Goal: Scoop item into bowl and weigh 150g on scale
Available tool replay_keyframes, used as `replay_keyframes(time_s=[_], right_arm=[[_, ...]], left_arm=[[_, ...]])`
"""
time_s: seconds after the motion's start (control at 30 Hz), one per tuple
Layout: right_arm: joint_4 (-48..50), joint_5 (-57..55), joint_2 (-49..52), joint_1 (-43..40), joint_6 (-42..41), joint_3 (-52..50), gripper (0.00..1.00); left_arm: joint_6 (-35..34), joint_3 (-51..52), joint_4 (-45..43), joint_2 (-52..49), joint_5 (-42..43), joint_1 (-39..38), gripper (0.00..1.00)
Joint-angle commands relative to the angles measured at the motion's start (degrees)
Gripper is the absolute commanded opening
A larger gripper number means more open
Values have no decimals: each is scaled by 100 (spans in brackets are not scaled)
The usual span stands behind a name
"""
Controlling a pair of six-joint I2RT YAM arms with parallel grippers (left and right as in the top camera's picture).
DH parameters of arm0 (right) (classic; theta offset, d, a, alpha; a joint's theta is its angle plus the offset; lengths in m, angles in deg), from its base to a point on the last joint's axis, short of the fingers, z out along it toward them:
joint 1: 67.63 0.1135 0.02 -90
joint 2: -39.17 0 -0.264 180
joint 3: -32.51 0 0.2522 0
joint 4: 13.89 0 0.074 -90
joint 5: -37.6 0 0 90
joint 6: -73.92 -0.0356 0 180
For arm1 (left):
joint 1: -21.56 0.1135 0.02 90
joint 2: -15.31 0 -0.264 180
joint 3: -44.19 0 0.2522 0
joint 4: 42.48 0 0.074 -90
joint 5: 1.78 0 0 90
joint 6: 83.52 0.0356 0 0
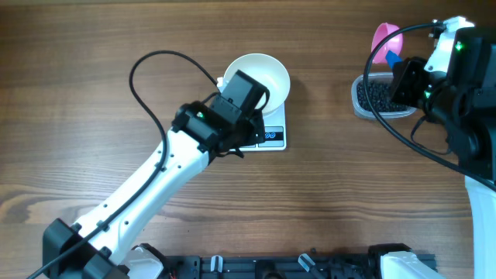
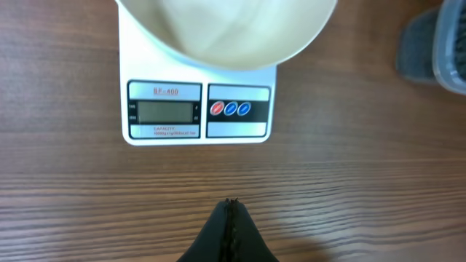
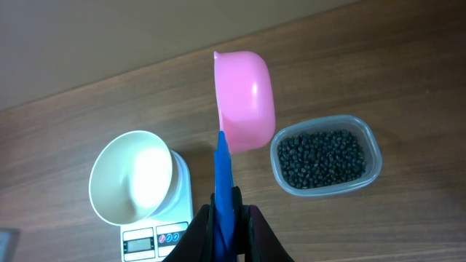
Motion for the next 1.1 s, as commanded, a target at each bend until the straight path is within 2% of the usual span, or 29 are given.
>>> replay_keyframes(time_s=[0.0,0.13,0.3,0.4,0.83,0.9,0.97,1.07], right_arm=[[61,96,37,-15,4,79,4],[94,96,37,-15,2,79,4],[101,98,37,-15,-11,79,4],[83,96,37,-15,0,79,4],[103,94,48,-15,11,79,4],[125,94,48,-15,11,79,4],[181,94,48,-15,11,79,4],[317,94,48,-15,11,79,4]], left_arm=[[-254,588,-603,-44,-118,-205,4],[-352,1008,-1187,-44,-186,-415,4],[-743,1685,-2208,-50,-1239,-645,4],[-835,1965,-2673,-50,-1340,-647,4],[-835,2004,-2745,-446,-1338,-647,4],[-835,2004,-2776,-496,-1338,-647,7],[-835,2004,-2802,-498,-1338,-649,19],[-835,2004,-2833,-498,-1333,-649,22]])
